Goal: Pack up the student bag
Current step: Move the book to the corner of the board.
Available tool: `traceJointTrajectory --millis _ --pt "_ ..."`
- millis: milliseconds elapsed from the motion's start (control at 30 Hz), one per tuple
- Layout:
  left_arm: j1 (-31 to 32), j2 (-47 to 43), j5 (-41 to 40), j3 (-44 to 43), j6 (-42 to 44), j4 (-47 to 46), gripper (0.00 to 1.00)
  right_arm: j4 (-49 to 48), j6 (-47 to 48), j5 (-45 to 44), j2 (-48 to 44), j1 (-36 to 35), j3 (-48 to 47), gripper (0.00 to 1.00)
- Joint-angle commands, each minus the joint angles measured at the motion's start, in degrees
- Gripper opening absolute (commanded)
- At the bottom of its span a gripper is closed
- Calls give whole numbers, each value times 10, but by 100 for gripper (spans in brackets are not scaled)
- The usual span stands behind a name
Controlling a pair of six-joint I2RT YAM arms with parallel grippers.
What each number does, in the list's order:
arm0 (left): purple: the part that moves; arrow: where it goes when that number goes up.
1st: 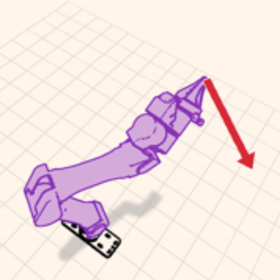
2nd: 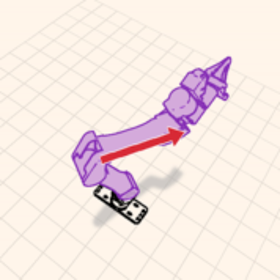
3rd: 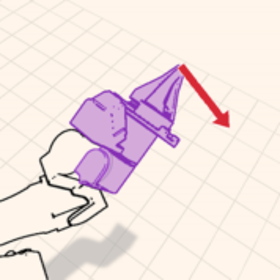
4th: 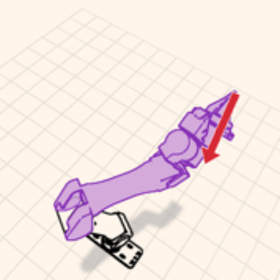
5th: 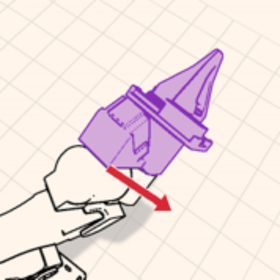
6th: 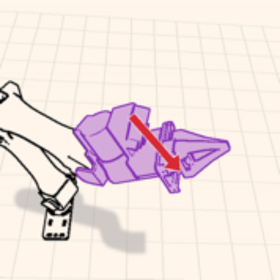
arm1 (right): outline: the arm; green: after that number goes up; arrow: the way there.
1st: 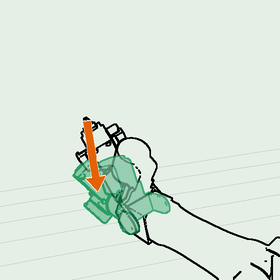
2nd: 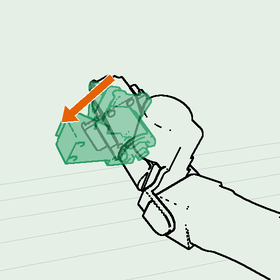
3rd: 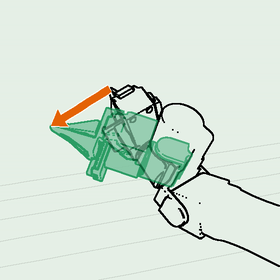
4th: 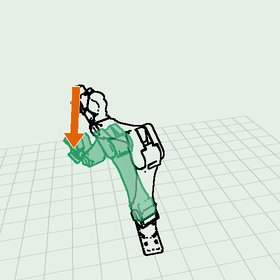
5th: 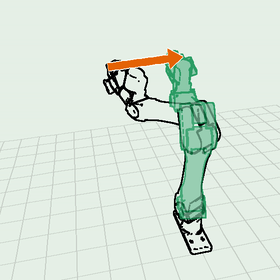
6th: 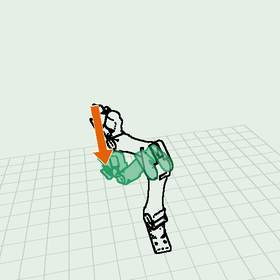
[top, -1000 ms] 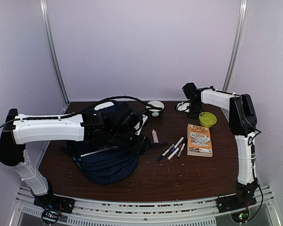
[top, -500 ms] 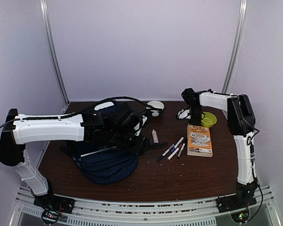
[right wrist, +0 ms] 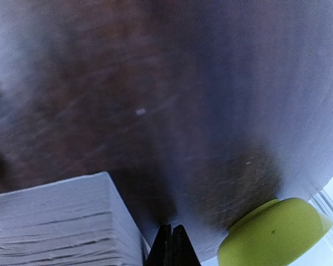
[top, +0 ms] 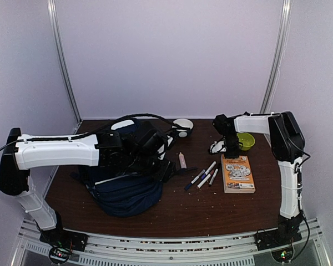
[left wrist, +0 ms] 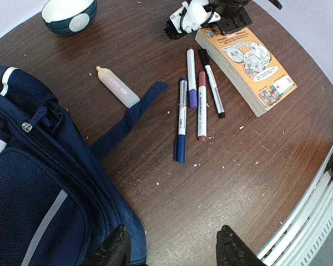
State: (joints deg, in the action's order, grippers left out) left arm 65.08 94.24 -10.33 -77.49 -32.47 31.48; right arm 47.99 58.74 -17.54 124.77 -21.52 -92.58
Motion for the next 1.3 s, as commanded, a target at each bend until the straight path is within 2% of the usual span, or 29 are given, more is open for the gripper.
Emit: traceJointTrajectory --millis 0,433,700,867,1033,1267 --pt "1 -13 -5 -6 7 -7 54 30 -11 18 -51 -14 53 0" --pt "1 -24 2 31 11 -42 54 21 -96 95 -211 -87 261 0" --pt "1 -24 20 56 5 -72 54 38 -188 144 -298 -114 301 0" --pt "5 -18 19 69 -8 -95 57 56 -248 153 -413 -87 291 13" --pt "29 25 21 19 -11 -96 63 81 -284 188 -510 -13 303 29" --pt "59 111 40 -62 -48 -94 64 130 -280 250 -553 96 367 34"
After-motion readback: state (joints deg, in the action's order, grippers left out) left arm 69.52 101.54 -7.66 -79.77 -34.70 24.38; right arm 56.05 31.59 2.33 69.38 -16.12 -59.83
